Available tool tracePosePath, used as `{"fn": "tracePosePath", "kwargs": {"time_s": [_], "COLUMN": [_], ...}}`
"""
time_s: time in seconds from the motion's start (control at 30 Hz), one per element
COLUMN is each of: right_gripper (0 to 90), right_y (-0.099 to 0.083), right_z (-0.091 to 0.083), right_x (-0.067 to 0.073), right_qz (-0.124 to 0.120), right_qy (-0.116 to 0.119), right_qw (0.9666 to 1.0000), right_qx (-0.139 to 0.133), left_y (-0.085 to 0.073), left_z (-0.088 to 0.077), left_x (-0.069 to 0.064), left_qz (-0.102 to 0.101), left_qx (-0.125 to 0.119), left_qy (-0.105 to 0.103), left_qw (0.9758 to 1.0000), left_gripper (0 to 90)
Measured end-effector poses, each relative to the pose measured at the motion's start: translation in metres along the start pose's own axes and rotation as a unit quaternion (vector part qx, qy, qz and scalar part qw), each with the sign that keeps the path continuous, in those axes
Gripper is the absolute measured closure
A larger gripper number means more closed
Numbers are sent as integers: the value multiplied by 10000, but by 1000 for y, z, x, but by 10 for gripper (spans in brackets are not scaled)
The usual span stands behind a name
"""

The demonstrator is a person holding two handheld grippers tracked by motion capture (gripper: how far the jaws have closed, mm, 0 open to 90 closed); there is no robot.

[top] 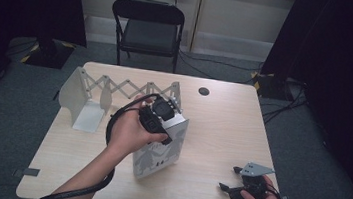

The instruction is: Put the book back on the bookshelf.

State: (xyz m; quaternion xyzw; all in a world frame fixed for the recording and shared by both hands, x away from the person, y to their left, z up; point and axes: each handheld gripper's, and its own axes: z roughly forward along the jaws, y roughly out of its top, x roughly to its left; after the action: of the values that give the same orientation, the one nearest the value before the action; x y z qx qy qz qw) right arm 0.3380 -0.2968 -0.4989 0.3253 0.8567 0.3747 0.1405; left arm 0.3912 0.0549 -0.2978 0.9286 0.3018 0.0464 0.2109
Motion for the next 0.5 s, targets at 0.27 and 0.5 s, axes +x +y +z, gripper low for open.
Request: {"fn": "tracePosePath", "kwargs": {"time_s": [0.27,0.5], "right_gripper": [139,139], "right_y": [0,0], "right_z": [0,0], "right_x": [0,0], "right_qz": [5,5], "right_qy": [1,2], "right_qw": [10000,10000], "right_qx": [2,2], "left_y": [-7,-11], "left_z": [-5,-10], "left_x": [7,12], "left_qz": [-105,-187], "left_qx": [-54,-49], "left_qy": [51,83], "left_qw": [9999,9998], "left_gripper": [515,515]}}
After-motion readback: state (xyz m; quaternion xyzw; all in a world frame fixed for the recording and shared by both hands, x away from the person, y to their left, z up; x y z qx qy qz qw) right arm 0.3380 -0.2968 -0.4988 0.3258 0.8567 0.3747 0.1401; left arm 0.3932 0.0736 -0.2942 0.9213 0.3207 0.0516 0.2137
